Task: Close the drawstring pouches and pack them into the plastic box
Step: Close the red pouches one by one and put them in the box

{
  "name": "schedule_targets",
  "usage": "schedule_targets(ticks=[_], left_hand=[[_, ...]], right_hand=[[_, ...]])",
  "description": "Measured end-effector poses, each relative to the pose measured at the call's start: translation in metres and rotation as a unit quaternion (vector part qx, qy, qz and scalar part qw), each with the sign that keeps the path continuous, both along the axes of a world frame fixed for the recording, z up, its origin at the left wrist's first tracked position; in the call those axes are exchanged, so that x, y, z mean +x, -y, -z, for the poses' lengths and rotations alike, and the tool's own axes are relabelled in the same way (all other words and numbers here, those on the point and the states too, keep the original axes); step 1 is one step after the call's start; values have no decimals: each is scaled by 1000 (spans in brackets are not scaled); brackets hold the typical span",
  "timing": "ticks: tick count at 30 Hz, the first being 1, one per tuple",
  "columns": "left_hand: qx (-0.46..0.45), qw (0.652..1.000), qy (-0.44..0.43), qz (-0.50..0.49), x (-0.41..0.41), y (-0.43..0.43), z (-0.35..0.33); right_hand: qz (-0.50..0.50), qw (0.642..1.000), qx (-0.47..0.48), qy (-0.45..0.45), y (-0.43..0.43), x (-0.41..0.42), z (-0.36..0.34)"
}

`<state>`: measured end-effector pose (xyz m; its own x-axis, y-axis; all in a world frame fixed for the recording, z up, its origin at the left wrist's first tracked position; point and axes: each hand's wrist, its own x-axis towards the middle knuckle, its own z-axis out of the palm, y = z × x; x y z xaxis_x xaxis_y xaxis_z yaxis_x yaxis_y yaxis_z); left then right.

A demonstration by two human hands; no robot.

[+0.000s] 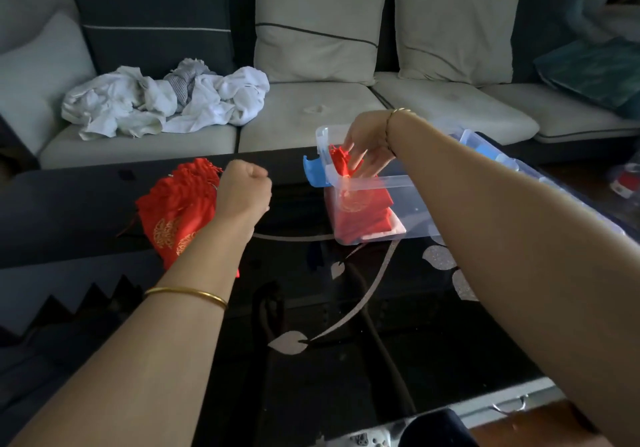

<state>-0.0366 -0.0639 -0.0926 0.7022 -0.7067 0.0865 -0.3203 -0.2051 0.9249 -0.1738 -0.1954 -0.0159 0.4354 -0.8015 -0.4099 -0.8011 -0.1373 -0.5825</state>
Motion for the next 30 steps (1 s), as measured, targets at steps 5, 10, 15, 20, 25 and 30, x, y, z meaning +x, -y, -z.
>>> schedule_targets(ticks=[5,10,15,20,25,30], left_hand=[[134,978,68,-146,27,-29,32],[233,952,79,-180,40,-58,55],[215,958,62,-180,54,-70,59],[149,980,0,-131,67,-73,68],[91,989,-113,-32,37,-87,61],[-47,985,-167,13,-11,-98,35]], right_hand=[[37,963,-156,215,-52,10,-14],[-49,972,-10,230,-115,50,37],[-18,980,98,170,-128,89,108],[100,939,181,276,-130,106,133],[141,901,189,364,-134,71,131],[102,897,156,402,-145,14,105]])
